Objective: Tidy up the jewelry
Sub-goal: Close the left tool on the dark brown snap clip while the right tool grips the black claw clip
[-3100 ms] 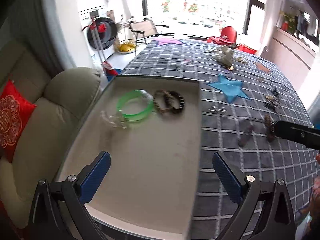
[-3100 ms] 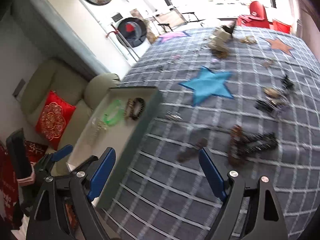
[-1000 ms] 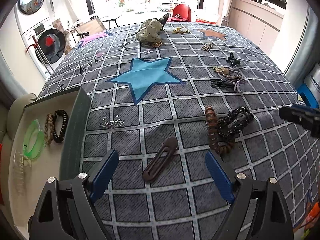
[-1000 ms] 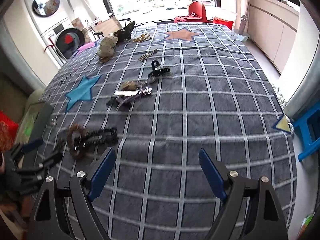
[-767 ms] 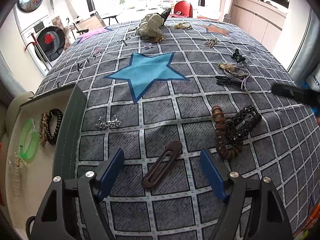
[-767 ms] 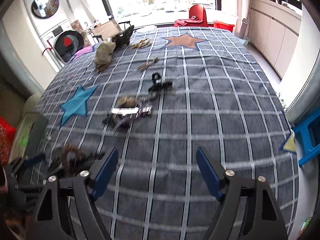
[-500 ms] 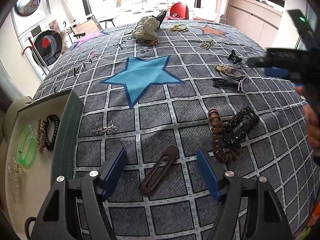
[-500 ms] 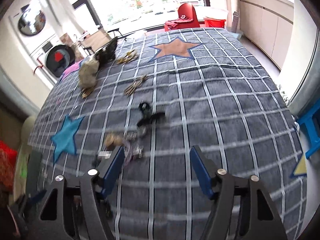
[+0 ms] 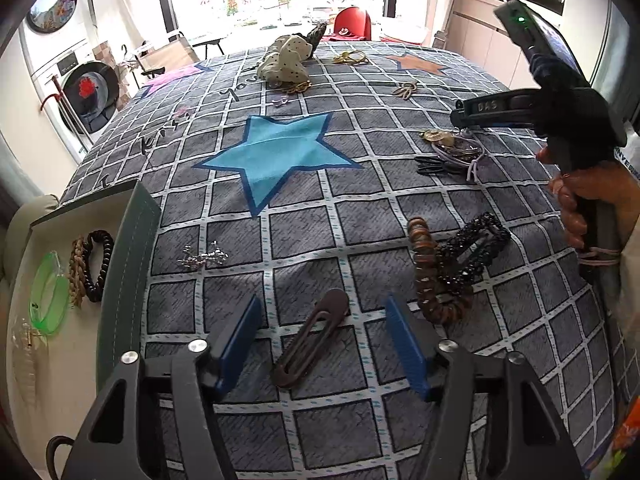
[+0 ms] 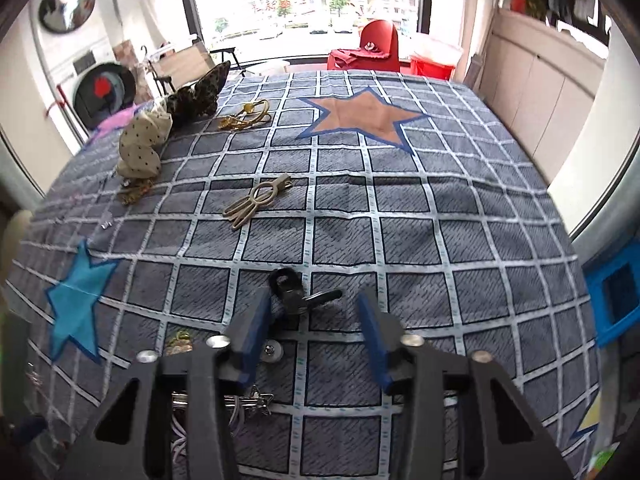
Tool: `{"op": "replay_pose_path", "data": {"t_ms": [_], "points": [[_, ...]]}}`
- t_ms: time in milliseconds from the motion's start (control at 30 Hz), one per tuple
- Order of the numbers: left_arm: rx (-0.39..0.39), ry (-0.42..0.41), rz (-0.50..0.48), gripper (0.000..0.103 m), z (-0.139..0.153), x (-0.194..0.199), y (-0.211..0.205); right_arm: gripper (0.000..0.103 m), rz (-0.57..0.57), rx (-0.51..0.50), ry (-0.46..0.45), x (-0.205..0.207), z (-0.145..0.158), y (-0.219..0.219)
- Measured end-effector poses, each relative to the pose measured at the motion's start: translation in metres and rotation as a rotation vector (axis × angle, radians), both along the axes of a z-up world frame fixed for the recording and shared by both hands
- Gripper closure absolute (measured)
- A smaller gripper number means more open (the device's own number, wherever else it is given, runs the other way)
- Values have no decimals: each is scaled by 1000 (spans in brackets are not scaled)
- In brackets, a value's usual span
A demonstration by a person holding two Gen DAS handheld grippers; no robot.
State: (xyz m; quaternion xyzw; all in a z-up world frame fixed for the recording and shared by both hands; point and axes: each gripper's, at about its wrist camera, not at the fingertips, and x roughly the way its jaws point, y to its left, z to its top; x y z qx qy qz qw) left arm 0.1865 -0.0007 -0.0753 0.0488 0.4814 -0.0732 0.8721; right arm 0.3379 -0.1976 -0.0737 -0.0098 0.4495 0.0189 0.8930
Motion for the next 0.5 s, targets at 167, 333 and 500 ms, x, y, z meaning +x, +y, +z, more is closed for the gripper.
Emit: {"op": "replay_pose_path", "data": {"t_ms": [167, 333, 500], "points": [[-20, 4, 2, 56, 1, -2, -1, 96, -3, 28, -4, -5, 1, -3], [-23, 6, -9, 83, 3, -5, -2, 97, -11, 84, -12, -20, 8, -11], [-56, 19, -2, 85, 5, -7, 2, 97, 9, 119, -16, -44, 17, -15]]}}
